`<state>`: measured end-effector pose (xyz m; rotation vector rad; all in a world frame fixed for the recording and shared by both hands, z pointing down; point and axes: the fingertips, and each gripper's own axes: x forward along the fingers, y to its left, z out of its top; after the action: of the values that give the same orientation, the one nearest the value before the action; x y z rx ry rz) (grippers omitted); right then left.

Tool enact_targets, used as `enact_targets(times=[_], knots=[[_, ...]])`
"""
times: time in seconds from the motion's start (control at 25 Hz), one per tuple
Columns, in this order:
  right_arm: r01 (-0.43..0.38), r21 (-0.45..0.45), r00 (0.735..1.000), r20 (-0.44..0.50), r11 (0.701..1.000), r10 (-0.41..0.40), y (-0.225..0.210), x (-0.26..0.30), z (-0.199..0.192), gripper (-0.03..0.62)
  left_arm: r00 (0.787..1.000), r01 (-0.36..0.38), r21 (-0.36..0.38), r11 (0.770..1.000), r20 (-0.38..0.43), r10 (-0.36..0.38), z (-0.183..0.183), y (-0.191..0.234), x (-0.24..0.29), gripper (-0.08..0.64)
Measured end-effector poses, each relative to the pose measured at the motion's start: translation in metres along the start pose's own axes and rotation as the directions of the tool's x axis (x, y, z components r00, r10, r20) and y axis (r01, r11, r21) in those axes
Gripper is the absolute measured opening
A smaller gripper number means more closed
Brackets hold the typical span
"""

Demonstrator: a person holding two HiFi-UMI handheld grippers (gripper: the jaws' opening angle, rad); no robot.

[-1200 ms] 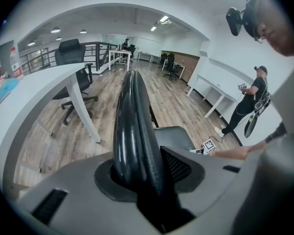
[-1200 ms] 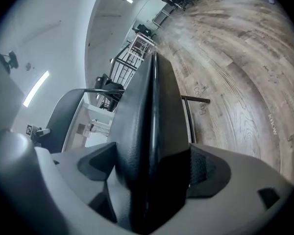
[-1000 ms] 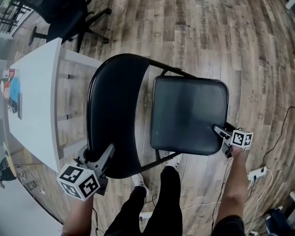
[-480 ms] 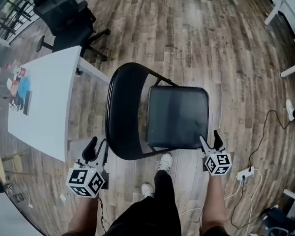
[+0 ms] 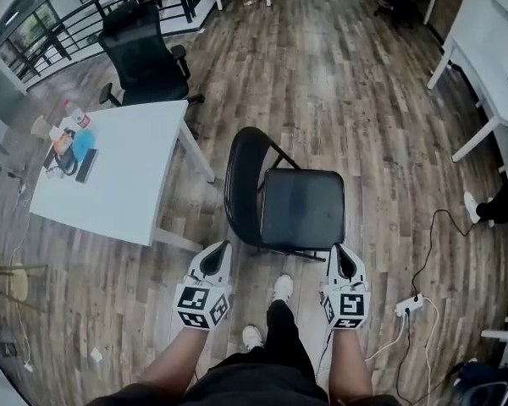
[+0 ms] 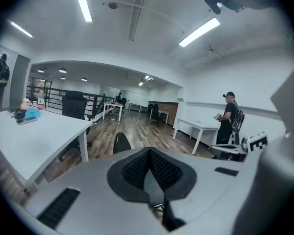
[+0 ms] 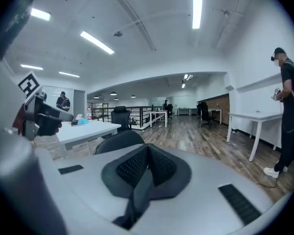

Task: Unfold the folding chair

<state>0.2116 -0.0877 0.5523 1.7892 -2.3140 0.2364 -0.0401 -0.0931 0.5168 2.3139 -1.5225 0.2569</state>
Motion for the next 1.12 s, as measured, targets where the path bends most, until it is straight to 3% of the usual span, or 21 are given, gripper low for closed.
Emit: enact_targets(times=[0.24,0.48,0.6,0.88,1.12], knots=[[0.068,-0.054,0.997,0.029,0.996,-0.067,0.061,-0.118,0.04,0.015,0.999,0.043,0.0,0.999,0.027,-0.043,-0.01,-0.048,-0.094,0.005],[0.033,-0.045,0.999,0.041,0.998,-0.031,0.106,-0.184,0.061,0.015,0.995,0.09,0.009,0.996,0.046,-0.09,-0.017,-0.082,-0.158,0.005],[0.018,-0.021,0.998,0.061,1.0,-0.016,0.109,-0.204,0.072,0.015,0.995,0.08,0.031,0.996,0.057,-0.082,-0.014,-0.094,-0.177,0.006],[0.015,-0.141,0.996,0.094,0.99,-0.002,0.096,-0.244,0.077,0.014,0.995,0.036,0.055,0.998,0.089,-0.041,-0.005,-0.138,-0.203,0.005],[-0.015,-0.165,0.996,0.09,0.986,0.03,0.087,-0.276,0.068,0.014,0.996,0.02,0.06,0.998,0.084,-0.025,-0.014,-0.178,-0.217,0.006]])
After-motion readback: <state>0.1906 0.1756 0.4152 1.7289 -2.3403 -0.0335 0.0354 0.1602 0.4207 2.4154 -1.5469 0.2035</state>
